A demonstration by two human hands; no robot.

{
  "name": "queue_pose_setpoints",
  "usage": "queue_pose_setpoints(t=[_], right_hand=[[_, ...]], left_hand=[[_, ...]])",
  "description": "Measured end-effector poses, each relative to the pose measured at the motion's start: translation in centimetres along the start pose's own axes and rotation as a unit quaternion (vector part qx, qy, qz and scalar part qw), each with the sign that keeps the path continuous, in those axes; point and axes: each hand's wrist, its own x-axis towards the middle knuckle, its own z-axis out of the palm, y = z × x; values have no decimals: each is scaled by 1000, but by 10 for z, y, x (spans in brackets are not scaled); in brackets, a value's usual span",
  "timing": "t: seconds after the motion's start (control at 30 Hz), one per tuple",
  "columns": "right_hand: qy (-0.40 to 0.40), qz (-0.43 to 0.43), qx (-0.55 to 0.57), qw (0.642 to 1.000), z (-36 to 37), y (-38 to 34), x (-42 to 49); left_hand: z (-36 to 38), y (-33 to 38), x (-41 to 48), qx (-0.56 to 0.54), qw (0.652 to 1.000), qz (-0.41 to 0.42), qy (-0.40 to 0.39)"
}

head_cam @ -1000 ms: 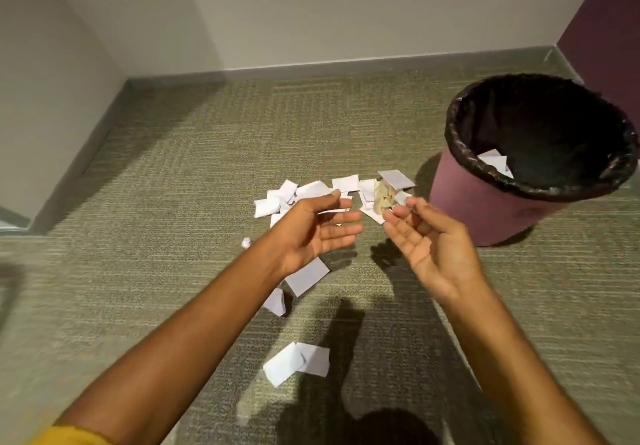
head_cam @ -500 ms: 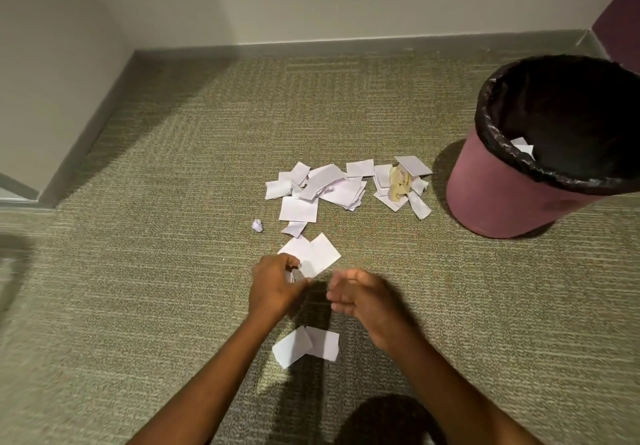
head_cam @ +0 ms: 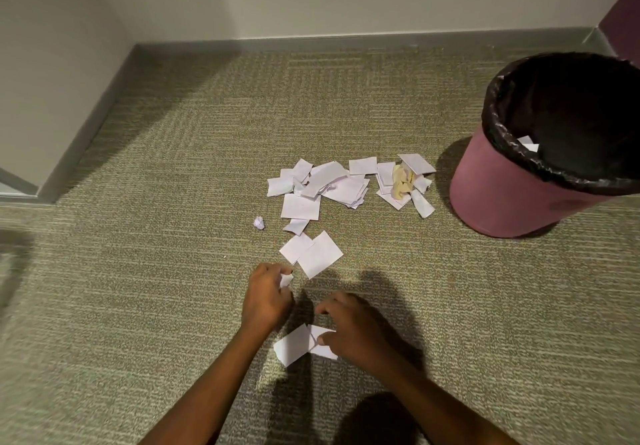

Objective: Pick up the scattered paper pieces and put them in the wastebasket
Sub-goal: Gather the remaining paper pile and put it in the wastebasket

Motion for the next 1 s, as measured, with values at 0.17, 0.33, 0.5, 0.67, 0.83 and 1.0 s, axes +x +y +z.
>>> queue_pose_setpoints(t=[0.17, 0.33, 0.5, 0.67, 0.83, 1.0], right_hand=[[7, -36, -131, 991, 15, -3, -3], [22, -28, -151, 988, 21, -3, -6], [29, -18, -122, 992, 26, -5, -5], [34, -20, -110, 993, 26, -5, -4], [38, -11, -102, 994, 24, -4, -3], [64, -14, -100, 993, 23, -2, 2]], left_hand=[[-4, -11, -15, -54, 998, 35, -10], [-6, -24, -45, -122, 991, 49, -39], [-4, -24, -77, -90, 989, 82, -89], [11, -32, -88, -33, 990, 98, -94], [22, -26, -98, 5, 993, 104, -54], [32, -19, -103, 72, 993, 90, -27]])
